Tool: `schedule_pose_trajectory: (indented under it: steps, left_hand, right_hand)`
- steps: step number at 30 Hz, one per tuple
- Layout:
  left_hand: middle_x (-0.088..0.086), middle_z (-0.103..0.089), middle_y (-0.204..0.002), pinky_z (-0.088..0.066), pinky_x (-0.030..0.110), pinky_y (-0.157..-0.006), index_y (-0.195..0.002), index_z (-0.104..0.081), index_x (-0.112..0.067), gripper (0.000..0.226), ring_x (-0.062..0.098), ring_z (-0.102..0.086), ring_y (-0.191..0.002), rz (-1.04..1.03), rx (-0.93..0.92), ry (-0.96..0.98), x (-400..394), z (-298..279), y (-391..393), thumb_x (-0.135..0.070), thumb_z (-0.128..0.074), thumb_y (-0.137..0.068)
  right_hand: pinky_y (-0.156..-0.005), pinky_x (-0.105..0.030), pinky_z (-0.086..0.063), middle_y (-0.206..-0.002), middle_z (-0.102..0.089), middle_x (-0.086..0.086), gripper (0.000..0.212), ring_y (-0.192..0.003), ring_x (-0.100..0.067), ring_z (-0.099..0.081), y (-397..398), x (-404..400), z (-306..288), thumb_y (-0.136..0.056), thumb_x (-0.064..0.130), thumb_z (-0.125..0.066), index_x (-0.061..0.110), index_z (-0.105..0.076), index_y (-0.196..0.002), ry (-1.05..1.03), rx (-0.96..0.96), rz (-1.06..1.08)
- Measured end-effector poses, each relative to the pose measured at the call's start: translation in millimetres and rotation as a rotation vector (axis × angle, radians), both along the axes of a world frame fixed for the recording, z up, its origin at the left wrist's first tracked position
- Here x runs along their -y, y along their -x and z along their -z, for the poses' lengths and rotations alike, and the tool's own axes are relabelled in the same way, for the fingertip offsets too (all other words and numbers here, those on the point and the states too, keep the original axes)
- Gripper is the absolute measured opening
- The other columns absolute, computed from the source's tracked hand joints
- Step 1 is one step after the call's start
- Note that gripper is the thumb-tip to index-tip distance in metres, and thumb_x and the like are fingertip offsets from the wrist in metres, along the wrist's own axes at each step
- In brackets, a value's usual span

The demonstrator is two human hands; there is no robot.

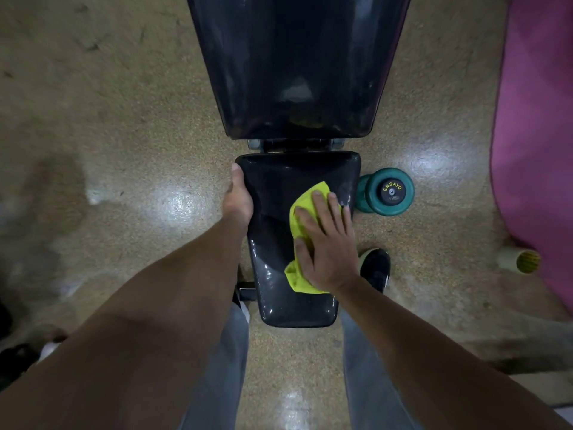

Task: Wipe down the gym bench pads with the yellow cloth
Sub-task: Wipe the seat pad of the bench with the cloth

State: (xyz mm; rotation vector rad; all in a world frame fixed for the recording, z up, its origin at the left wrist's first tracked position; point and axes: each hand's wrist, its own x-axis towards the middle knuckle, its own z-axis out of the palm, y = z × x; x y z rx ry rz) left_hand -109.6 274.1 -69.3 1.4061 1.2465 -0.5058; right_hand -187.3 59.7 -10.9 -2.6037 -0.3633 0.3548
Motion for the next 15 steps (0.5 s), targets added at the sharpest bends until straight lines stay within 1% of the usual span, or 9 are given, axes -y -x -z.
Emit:
schedule_pose_trajectory:
  steps: [3, 5, 6, 8, 10, 11, 13, 15]
  left_hand:
    - [0.0, -0.073, -0.129, -0.046, 0.05, -0.116, -0.134, -0.07, -0.031, 0.144, 0.028, -0.066, -0.124, -0.004, 0.001, 0.003, 1.0, -2.1, -0.2, -0.117, -0.033, -0.024]
    - [0.001, -0.074, -0.127, -0.046, 0.05, -0.115, -0.132, -0.071, -0.03, 0.142, 0.029, -0.066, -0.122, -0.008, 0.001, 0.017, 1.1, 0.4, 0.6, -0.116, -0.034, -0.025]
    - [0.0, -0.075, -0.126, -0.046, 0.05, -0.115, -0.13, -0.072, -0.03, 0.14, 0.029, -0.067, -0.122, -0.008, 0.003, 0.019, -0.3, 4.9, 1.6, -0.116, -0.035, -0.026]
    - [-0.001, -0.076, -0.124, -0.046, 0.049, -0.115, -0.127, -0.074, -0.031, 0.137, 0.027, -0.068, -0.121, -0.018, 0.024, 0.035, -5.4, 18.5, 2.5, -0.117, -0.036, -0.028]
    - [0.0, -0.079, -0.12, -0.048, 0.049, -0.114, -0.124, -0.076, -0.031, 0.132, 0.028, -0.071, -0.117, -0.029, 0.026, 0.059, -7.6, 24.9, 3.2, -0.117, -0.04, -0.03]
    - [0.001, -0.079, -0.118, -0.049, 0.049, -0.113, -0.123, -0.077, -0.03, 0.131, 0.028, -0.072, -0.116, -0.032, 0.025, 0.074, -7.8, 25.6, 3.1, -0.117, -0.04, -0.032]
    - [0.003, -0.079, -0.118, -0.049, 0.049, -0.112, -0.124, -0.076, -0.027, 0.132, 0.029, -0.072, -0.115, -0.018, 0.018, 0.093, -4.6, 17.6, 1.9, -0.116, -0.04, -0.034]
    - [0.004, -0.077, -0.124, -0.047, 0.049, -0.115, -0.128, -0.074, -0.025, 0.141, 0.029, -0.069, -0.12, -0.016, 0.021, 0.084, -3.4, 11.2, 1.2, -0.117, -0.039, -0.027]
  right_hand:
    - [-0.127, -0.062, -0.011, -0.171, -0.022, -0.013, 0.058, -0.16, -0.039, -0.008, -20.7, -1.4, 3.7, -0.099, 0.045, -0.039, 0.02, -0.048, -0.151, 0.029, 0.0, 0.114]
    - [-0.127, -0.062, -0.008, -0.17, -0.021, -0.015, 0.06, -0.159, -0.042, -0.008, -33.2, -17.2, 2.5, -0.099, 0.046, -0.039, 0.02, -0.045, -0.152, 0.087, -0.038, 0.161]
    - [-0.127, -0.062, -0.006, -0.171, -0.02, -0.015, 0.06, -0.159, -0.042, -0.007, -33.5, -27.1, -0.5, -0.099, 0.046, -0.039, 0.021, -0.043, -0.153, 0.107, -0.046, 0.14]
    - [-0.128, -0.062, -0.004, -0.172, -0.016, -0.015, 0.061, -0.159, -0.042, -0.004, -19.4, -45.2, -8.2, -0.099, 0.047, -0.04, 0.022, -0.042, -0.154, 0.131, -0.048, 0.013]
    - [-0.128, -0.062, -0.006, -0.172, -0.017, -0.014, 0.059, -0.16, -0.041, -0.004, 5.7, -53.7, -15.5, -0.099, 0.047, -0.042, 0.024, -0.043, -0.154, 0.137, -0.046, -0.143]
    - [-0.128, -0.062, -0.009, -0.171, -0.019, -0.013, 0.058, -0.16, -0.04, -0.006, 16.4, -52.7, -17.5, -0.099, 0.046, -0.044, 0.024, -0.045, -0.152, 0.124, -0.042, -0.187]
    - [-0.127, -0.062, -0.012, -0.17, -0.023, -0.011, 0.055, -0.16, -0.038, -0.008, 21.6, -44.6, -16.1, -0.098, 0.044, -0.046, 0.024, -0.048, -0.15, 0.095, -0.032, -0.191]
    - [-0.127, -0.062, -0.012, -0.171, -0.02, -0.01, 0.055, -0.16, -0.038, -0.006, 10.3, -42.2, -12.8, -0.098, 0.044, -0.045, 0.025, -0.048, -0.149, 0.099, -0.048, -0.11]
